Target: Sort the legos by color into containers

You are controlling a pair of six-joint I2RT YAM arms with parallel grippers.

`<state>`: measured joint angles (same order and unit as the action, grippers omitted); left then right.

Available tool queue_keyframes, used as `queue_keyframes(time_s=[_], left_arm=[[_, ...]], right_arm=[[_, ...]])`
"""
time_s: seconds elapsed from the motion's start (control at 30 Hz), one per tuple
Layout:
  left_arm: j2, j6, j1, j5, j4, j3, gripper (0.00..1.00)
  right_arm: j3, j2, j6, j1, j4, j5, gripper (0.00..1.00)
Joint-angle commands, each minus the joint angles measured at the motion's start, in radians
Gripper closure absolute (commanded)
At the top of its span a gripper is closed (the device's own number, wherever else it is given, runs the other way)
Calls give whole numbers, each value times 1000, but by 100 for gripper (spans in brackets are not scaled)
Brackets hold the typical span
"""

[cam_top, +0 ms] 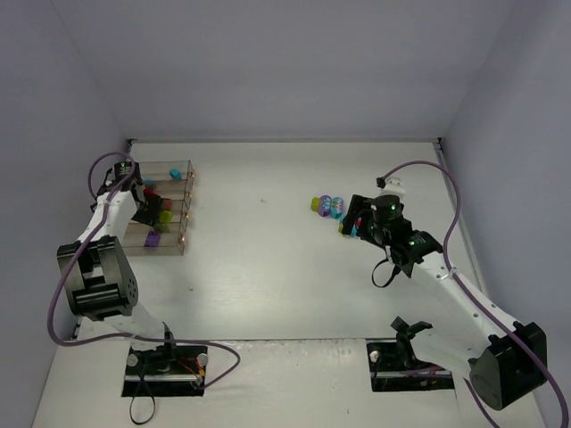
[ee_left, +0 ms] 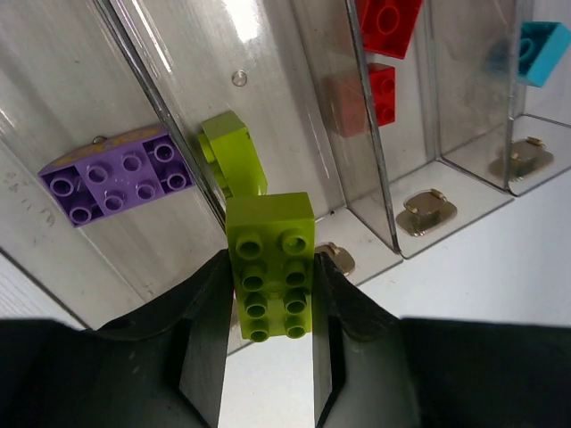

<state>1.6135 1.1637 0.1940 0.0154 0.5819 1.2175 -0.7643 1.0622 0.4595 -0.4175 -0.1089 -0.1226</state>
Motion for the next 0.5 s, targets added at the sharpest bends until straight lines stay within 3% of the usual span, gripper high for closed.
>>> queue_keyframes(time_s=[0.0, 0.2, 0.47], left_arm=[[22, 17, 12, -15, -50, 63, 78], [43, 34, 33, -37, -85, 74, 75], [49, 51, 36, -46, -62, 86, 54]], right_arm=[[-9, -11, -10, 8, 60, -8, 22], [-9, -10, -10, 8, 60, -8, 22], [-12, 15, -13, 8, 60, -11, 22]])
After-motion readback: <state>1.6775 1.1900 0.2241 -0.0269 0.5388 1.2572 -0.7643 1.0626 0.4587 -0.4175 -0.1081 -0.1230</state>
